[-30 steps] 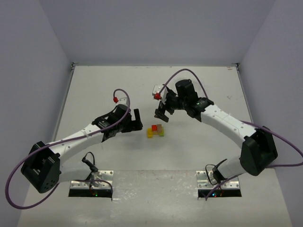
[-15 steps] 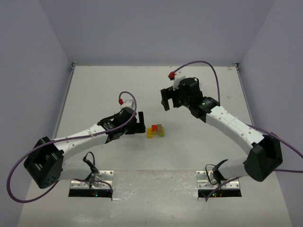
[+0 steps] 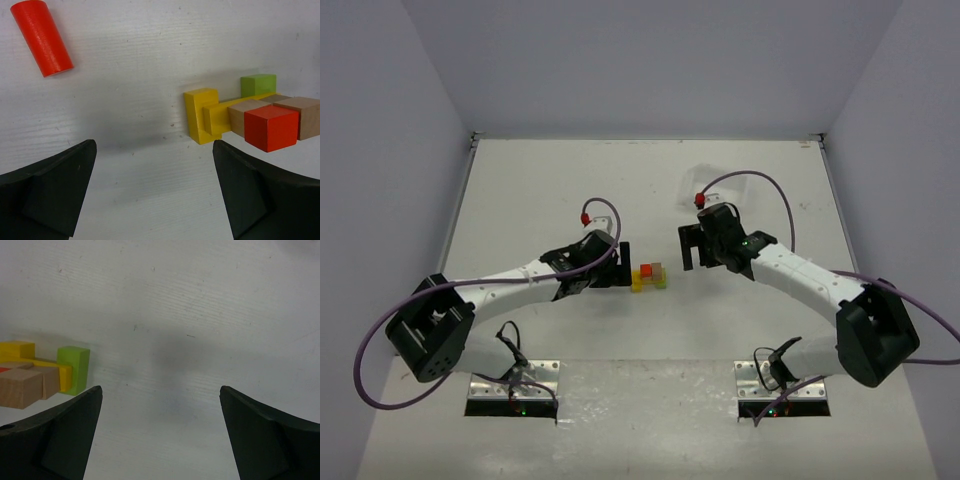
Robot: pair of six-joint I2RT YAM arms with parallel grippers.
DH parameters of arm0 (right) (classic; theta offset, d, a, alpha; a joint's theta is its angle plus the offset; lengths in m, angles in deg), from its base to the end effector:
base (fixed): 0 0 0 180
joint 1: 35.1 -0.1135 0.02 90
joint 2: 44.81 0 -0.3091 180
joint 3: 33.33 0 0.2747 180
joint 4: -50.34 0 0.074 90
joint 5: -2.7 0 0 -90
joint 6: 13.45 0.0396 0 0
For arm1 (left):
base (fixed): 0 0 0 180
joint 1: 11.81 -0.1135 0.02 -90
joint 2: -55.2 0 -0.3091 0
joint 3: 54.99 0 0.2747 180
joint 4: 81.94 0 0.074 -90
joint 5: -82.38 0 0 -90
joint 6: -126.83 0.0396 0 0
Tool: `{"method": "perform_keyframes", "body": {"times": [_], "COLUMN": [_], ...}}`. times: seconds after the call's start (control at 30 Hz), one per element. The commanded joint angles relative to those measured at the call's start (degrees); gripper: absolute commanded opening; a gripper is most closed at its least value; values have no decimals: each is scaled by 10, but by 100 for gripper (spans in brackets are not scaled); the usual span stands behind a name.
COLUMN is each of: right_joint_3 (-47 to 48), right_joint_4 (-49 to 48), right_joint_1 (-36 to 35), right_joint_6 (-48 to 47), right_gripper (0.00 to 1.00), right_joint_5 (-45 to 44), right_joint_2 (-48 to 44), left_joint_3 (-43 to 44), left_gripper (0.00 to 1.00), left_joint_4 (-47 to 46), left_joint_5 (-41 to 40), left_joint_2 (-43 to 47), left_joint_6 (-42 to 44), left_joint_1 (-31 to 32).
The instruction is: Build the wood block tower
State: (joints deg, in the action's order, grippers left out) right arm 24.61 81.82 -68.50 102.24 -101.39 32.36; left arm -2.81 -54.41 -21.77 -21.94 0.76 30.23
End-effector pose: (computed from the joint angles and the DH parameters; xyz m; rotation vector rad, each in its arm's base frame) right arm 0.2407 0.1471 0.2374 -0.0563 2.4260 0.1661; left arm 0.2060 -0.1727 0.2098 0.0247 2.4704 -0.2902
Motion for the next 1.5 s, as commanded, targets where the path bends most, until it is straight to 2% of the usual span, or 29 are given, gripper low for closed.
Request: {"method": "perform_keyframes", "body": {"times": [0.0, 0.8, 1.47], "right_joint_3": [-8, -30, -24], "right_joint_4": [-33, -80, -82], "right_joint_1": [2, 2, 2], "right_joint_6": [11, 2, -5], "right_gripper": [99, 99, 99], "right_joint_5": [11, 101, 118], "right_joint_2": [12, 27, 44], "left_joint_3": [30, 63, 69], "left_gripper": [100, 100, 100], "left_joint_4": [-27, -31, -32], "left_joint_5": [-2, 13, 25], "left_joint_2": [-5, -52, -59], "left_joint_6": [12, 25, 28], "left_joint_1": [6, 7, 9]}}
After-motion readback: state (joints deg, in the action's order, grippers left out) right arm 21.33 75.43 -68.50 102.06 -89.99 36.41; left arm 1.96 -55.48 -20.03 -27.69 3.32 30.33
